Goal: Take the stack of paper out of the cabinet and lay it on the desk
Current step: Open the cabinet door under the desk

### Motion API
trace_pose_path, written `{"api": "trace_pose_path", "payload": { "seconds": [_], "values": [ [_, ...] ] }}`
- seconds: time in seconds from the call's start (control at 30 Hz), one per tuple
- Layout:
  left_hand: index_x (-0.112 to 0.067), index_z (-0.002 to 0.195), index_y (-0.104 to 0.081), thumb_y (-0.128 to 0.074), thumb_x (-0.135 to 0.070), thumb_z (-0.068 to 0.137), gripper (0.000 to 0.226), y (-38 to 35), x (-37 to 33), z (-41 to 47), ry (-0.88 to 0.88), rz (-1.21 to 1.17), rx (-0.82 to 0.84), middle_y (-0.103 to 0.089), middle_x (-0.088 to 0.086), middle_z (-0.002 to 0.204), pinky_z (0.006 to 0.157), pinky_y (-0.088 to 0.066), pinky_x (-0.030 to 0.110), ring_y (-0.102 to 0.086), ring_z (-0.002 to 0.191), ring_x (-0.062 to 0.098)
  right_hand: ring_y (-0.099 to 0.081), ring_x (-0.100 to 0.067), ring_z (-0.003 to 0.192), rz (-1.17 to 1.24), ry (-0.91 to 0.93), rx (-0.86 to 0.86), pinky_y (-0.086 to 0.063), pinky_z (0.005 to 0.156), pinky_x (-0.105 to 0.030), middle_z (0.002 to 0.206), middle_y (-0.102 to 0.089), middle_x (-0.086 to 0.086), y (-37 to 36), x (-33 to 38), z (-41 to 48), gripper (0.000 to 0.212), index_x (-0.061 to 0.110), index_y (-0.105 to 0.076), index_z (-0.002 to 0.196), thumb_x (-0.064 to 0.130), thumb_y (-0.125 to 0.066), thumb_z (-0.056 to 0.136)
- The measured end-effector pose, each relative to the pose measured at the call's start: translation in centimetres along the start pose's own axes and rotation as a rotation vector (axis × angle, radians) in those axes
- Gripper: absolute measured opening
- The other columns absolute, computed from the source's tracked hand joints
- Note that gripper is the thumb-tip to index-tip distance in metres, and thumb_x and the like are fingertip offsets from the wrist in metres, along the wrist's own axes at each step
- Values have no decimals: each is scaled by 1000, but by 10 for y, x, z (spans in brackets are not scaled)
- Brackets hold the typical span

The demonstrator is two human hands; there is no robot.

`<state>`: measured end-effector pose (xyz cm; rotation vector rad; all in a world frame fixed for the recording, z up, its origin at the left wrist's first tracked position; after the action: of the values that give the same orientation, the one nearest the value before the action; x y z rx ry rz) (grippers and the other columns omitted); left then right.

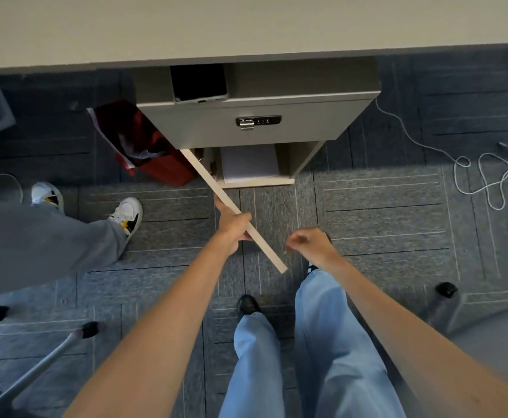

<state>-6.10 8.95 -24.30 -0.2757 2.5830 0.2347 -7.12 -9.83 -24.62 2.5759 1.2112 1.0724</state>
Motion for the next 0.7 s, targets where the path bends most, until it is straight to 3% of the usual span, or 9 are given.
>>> {"api": "trace_pose_path", "payload": {
  "seconds": [0.1, 0.2, 0.3, 0.4, 0.53, 0.6, 0.7],
  "values": [
    [-26, 148, 0, -48, 1, 91, 79, 17, 6, -6, -47, 155, -2, -45, 11, 134, 58, -57, 35, -58, 86, 19, -69, -20, 83, 0, -9, -72, -55, 87, -37, 81, -72, -3, 5, 4, 1, 27, 20, -65, 72, 13, -50, 94],
    [-13, 143, -8, -43, -2, 93, 61, 45, 14, -10, -112, 371, -18, -49, 15, 130, 79, -54, 40, -56, 106, 29, -70, -22, 77, -110, 13, -58, -56, 82, -39, 73, -71, -1, -1, 12, -3, 36, 25, -59, 66, 11, -43, 95],
    [-10, 138, -11, -39, -6, 93, 53, 76, 22, -11, -166, 581, -31, -54, 20, 125, 90, -52, 47, -59, 102, 33, -70, -22, 76, -183, 21, 37, -56, 83, -39, 67, -66, 4, -18, 18, -7, 36, 28, -55, 66, 10, -42, 95],
    [-16, 131, -16, -38, -7, 93, 45, 105, 24, -11, -204, 747, -51, -59, 20, 114, 86, -52, 55, -62, 95, 39, -68, -20, 75, -167, 27, 67, -56, 85, -41, 69, -67, -1, -30, 28, -8, 35, 26, -55, 68, 9, -39, 95],
    [-16, 118, -27, -40, -4, 92, 32, 128, 16, -18, -290, 892, -144, -62, 17, 99, 70, -49, 46, -62, 84, 37, -69, -19, 75, -136, 56, 62, -56, 85, -40, 73, -69, -4, -40, 46, -4, 32, 22, -59, 72, 9, -39, 94],
    [-11, 115, -33, -48, -3, 90, 31, 128, 10, -25, -349, 956, -217, -58, 16, 105, 68, -45, 43, -61, 90, 38, -66, -15, 71, -131, 63, 65, -56, 84, -40, 71, -68, -2, -43, 50, -1, 31, 20, -60, 74, 8, -40, 94],
    [-6, 122, -43, -60, 7, 77, 50, 123, -2, -41, -539, 999, -427, -46, 15, 122, 77, -51, 40, -49, 112, 32, -65, -16, 71, -99, 60, 52, -56, 87, -41, 72, -68, -4, -43, 54, 4, 27, 13, -63, 81, 5, -41, 94]
  ]
}}
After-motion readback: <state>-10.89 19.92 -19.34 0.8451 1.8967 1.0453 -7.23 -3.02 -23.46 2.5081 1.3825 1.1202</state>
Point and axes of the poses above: each hand's wrist, its own z-axis towards the middle knuckle, its own y-axis out of the back of the hand, x = y × z, the point moved 7 cm from there along z, towards the middle knuckle
